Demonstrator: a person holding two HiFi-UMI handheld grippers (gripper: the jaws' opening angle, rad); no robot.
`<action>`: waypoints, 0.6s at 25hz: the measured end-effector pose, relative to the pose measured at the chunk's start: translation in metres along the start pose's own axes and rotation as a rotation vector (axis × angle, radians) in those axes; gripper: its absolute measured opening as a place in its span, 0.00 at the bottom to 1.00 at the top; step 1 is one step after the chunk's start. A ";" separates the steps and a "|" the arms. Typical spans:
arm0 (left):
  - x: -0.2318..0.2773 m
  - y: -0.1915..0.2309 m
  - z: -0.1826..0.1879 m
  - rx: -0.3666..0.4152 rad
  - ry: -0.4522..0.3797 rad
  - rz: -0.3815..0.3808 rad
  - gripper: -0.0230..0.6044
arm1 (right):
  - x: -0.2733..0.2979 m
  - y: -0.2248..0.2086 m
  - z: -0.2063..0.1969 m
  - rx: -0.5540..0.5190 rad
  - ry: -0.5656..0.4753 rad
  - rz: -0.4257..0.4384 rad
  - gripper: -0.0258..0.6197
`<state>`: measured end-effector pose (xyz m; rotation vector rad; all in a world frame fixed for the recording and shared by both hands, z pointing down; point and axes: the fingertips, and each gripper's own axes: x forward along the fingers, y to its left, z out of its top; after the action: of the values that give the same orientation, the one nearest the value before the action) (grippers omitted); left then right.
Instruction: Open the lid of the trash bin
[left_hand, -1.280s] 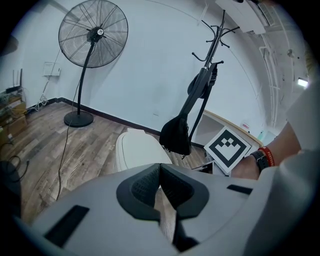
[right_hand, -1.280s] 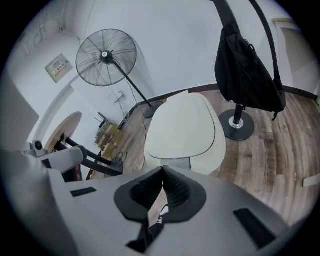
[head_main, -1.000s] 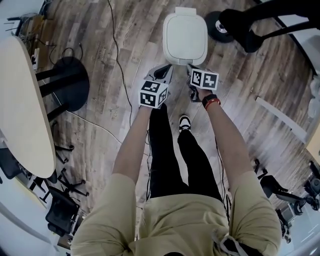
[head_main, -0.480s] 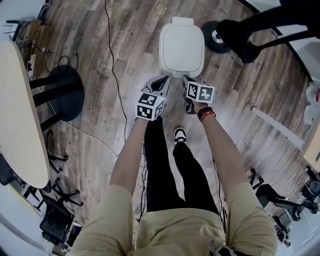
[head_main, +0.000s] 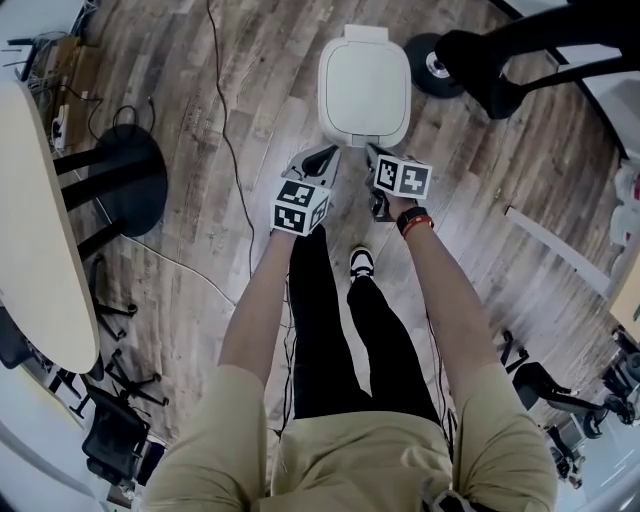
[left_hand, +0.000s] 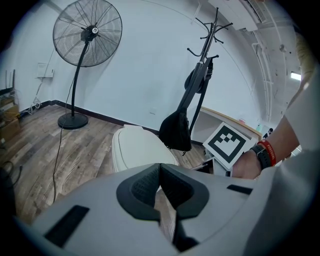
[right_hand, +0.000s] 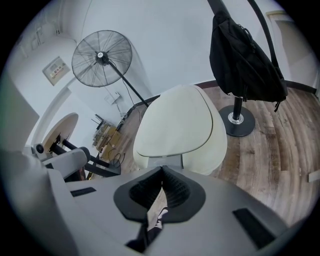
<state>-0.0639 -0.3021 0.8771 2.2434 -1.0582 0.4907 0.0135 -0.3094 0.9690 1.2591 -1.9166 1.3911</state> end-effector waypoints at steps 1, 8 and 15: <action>0.000 0.000 0.000 0.003 0.002 -0.001 0.08 | 0.000 0.000 0.000 -0.004 0.001 -0.002 0.06; 0.001 -0.001 -0.003 0.013 0.011 -0.009 0.08 | 0.001 -0.001 -0.009 -0.029 0.031 -0.006 0.06; 0.002 -0.003 0.001 0.018 0.007 -0.013 0.08 | -0.003 -0.009 -0.007 -0.001 0.003 -0.020 0.05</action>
<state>-0.0603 -0.3025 0.8758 2.2611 -1.0396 0.5036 0.0213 -0.3026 0.9737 1.2711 -1.8977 1.3809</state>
